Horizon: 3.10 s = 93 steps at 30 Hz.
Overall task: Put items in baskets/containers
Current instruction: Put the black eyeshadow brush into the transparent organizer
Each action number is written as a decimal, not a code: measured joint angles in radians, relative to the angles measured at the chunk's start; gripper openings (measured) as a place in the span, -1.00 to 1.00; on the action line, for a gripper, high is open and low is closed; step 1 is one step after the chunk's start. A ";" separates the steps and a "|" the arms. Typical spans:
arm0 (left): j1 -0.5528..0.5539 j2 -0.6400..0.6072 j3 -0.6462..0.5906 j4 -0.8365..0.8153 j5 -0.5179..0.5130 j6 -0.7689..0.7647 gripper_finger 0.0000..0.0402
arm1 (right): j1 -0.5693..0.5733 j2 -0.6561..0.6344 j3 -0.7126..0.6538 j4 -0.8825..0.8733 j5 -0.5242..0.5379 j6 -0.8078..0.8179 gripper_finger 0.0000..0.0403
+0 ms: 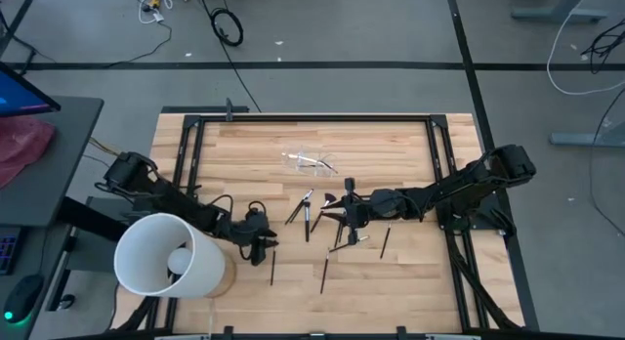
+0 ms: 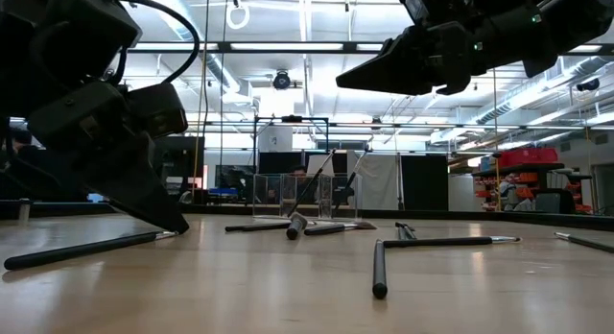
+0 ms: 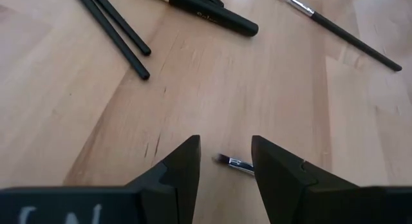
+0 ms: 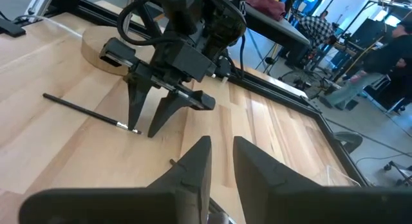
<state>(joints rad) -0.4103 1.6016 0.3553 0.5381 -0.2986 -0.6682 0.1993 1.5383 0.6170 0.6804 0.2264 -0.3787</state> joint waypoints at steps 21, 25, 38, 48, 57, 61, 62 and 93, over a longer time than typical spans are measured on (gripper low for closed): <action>-0.026 0.001 0.000 -0.010 -0.050 -0.053 -0.28 | -0.001 0.000 0.000 0.000 -0.054 -0.001 -0.66; -0.026 -0.013 -0.003 -0.023 -0.074 -0.017 -0.28 | -0.009 0.010 0.000 0.011 -0.226 0.000 -0.66; -0.025 -0.123 -0.003 -0.118 -0.195 0.016 -0.28 | -0.035 0.295 0.176 0.105 -0.388 0.000 -0.26; 0.005 -0.125 -0.003 -0.220 -0.338 -0.007 -0.28 | -0.042 0.566 0.540 -0.208 -0.508 -0.174 -0.14; 0.043 -0.125 -0.002 -0.266 -0.551 -0.009 -0.28 | -0.069 0.748 0.832 -0.410 -0.652 -0.242 -0.14; 0.050 -0.125 -0.002 -0.267 -0.615 -0.005 -0.28 | -0.096 0.798 0.896 -0.459 -0.704 -0.265 -0.15; 0.050 -0.125 -0.002 -0.268 -0.627 -0.003 -0.28 | -0.102 0.802 0.900 -0.466 -0.710 -0.269 -0.16; 0.049 -0.125 -0.002 -0.291 -0.632 0.000 -0.28 | -0.166 0.868 0.907 -0.541 -0.792 -0.304 -0.65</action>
<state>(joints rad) -0.3611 1.4765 0.3538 0.2474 -0.9306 -0.6678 0.0333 2.4065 1.5244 0.1389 -0.5653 -0.6830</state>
